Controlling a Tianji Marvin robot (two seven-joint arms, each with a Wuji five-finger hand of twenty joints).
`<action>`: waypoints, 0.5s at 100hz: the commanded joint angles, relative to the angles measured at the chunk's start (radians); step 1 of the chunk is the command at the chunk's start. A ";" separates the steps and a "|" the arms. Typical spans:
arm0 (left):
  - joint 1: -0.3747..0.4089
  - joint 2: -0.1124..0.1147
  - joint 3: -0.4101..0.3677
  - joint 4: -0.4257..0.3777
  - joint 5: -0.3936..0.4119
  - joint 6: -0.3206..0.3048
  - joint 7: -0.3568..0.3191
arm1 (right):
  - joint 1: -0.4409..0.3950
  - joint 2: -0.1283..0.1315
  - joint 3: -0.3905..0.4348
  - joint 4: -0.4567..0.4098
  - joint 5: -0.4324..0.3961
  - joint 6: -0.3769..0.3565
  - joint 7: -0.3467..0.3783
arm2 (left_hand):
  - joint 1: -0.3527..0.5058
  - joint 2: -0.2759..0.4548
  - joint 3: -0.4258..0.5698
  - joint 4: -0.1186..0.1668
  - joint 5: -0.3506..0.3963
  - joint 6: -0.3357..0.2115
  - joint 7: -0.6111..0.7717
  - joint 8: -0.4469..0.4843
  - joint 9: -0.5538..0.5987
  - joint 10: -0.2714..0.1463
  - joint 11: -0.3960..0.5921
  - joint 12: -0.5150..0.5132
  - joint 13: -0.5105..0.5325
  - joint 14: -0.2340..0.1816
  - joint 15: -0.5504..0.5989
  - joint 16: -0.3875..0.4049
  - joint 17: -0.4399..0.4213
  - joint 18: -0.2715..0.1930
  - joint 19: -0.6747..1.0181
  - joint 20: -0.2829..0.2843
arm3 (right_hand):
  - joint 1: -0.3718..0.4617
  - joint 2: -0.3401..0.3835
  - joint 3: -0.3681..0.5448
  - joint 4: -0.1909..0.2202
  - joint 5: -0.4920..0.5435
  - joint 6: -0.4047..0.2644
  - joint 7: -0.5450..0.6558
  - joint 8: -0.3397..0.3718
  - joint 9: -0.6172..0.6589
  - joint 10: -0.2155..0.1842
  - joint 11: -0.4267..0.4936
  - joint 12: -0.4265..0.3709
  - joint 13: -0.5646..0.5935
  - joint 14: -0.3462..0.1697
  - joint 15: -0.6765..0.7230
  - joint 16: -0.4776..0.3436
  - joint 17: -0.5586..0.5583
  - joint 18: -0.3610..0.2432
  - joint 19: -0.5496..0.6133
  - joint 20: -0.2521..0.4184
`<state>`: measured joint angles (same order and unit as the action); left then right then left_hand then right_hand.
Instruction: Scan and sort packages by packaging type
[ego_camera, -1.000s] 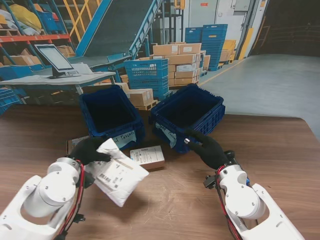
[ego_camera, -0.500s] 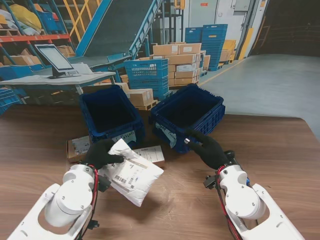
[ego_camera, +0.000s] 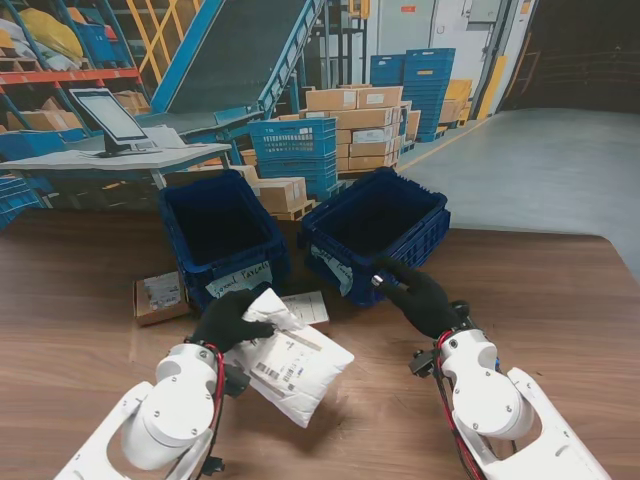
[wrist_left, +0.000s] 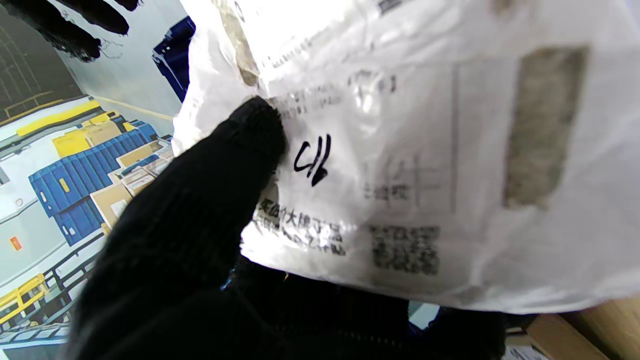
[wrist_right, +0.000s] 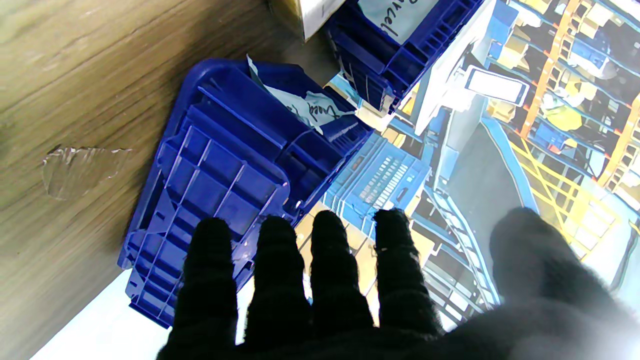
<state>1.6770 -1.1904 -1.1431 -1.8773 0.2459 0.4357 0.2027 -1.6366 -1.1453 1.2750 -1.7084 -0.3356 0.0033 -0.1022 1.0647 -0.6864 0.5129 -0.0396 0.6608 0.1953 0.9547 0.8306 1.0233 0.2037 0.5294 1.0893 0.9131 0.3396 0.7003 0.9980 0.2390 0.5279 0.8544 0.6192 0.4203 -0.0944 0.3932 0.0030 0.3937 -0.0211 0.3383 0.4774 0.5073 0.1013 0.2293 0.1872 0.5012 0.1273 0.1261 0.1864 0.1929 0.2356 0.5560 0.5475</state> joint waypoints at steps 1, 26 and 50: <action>-0.005 -0.019 0.018 0.007 -0.017 -0.011 -0.011 | -0.011 -0.009 0.003 -0.012 0.000 0.010 0.012 | 0.067 0.049 0.031 0.029 -0.006 -0.020 -0.010 0.016 -0.006 0.008 0.000 0.013 -0.008 0.011 0.037 0.006 -0.018 0.038 0.017 0.019 | 0.016 -0.018 0.004 0.004 0.015 -0.009 -0.005 0.004 0.003 0.010 0.003 0.008 -0.012 -0.001 -0.003 0.024 -0.006 0.000 -0.008 0.009; -0.034 -0.032 0.074 0.046 -0.036 -0.045 0.020 | -0.021 -0.009 0.016 -0.023 0.004 0.023 0.014 | 0.068 0.049 0.032 0.031 -0.007 -0.020 -0.011 0.018 -0.006 0.009 0.003 0.013 -0.010 0.013 0.041 0.006 -0.020 0.039 0.017 0.021 | 0.017 -0.018 0.005 0.004 0.015 -0.009 -0.005 0.004 0.004 0.011 0.003 0.008 -0.011 -0.001 -0.002 0.024 -0.006 -0.001 -0.008 0.008; -0.077 -0.031 0.123 0.105 -0.006 -0.059 0.013 | -0.026 -0.009 0.024 -0.031 0.008 0.031 0.016 | 0.067 0.057 0.033 0.032 -0.014 -0.022 -0.012 0.022 -0.017 0.008 0.008 0.019 -0.023 0.014 0.050 0.010 -0.030 0.040 0.019 0.026 | 0.019 -0.018 0.004 0.004 0.016 -0.009 -0.004 0.004 0.004 0.010 0.003 0.008 -0.012 -0.001 -0.002 0.024 -0.006 -0.002 -0.008 0.009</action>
<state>1.6079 -1.2103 -1.0275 -1.7854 0.2523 0.3832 0.2329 -1.6551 -1.1458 1.2991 -1.7305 -0.3284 0.0270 -0.0993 1.0653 -0.6863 0.5129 -0.0391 0.6608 0.1961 0.9445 0.8417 1.0227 0.2060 0.5294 1.0911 0.9033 0.3414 0.7008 0.9980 0.2261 0.5296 0.8544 0.6193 0.4203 -0.0944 0.3932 0.0030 0.3937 -0.0211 0.3383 0.4774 0.5074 0.1013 0.2293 0.1872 0.5012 0.1274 0.1261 0.1864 0.1929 0.2356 0.5560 0.5475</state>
